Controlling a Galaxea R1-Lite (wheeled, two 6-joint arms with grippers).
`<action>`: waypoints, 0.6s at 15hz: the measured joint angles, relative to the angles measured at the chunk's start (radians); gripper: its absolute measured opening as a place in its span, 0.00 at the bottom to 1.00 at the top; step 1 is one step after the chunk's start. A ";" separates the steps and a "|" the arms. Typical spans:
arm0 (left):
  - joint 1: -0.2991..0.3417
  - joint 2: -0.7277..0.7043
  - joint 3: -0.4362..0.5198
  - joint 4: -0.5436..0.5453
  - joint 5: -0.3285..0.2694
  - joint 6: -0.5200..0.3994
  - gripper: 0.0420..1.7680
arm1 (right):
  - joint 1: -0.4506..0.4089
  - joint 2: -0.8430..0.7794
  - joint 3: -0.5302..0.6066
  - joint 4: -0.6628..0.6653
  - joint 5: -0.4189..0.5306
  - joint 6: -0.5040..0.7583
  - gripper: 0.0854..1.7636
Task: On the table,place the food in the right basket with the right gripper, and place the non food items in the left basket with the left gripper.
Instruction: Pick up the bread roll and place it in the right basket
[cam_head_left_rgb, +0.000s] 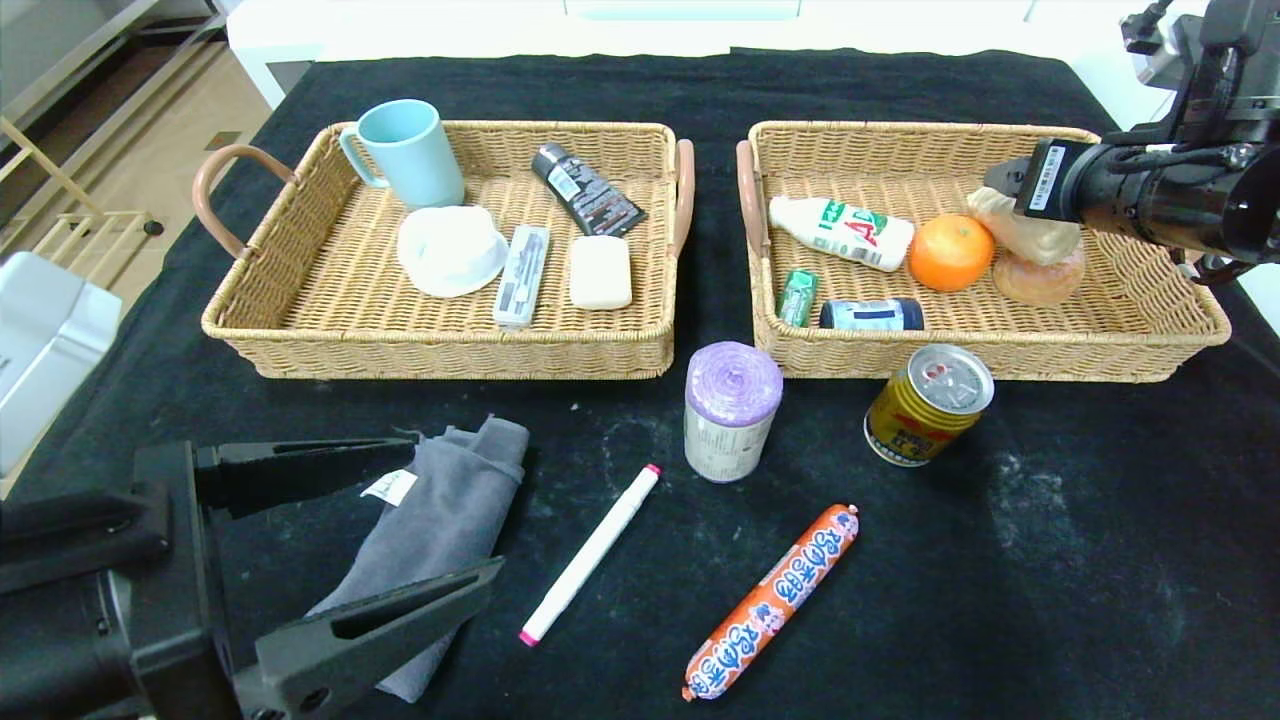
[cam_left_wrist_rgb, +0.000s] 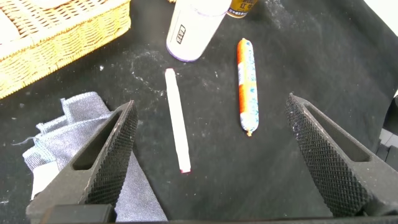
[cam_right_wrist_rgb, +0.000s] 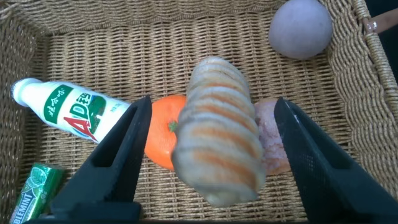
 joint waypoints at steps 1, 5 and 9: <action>0.000 0.000 0.000 0.000 0.000 0.000 0.97 | 0.000 -0.002 0.001 0.000 0.000 0.000 0.83; 0.000 -0.001 0.000 0.000 0.000 0.000 0.97 | 0.002 -0.012 0.012 0.005 0.000 -0.001 0.88; 0.000 -0.001 0.001 0.000 0.000 0.000 0.97 | 0.017 -0.060 0.053 0.055 0.000 -0.003 0.92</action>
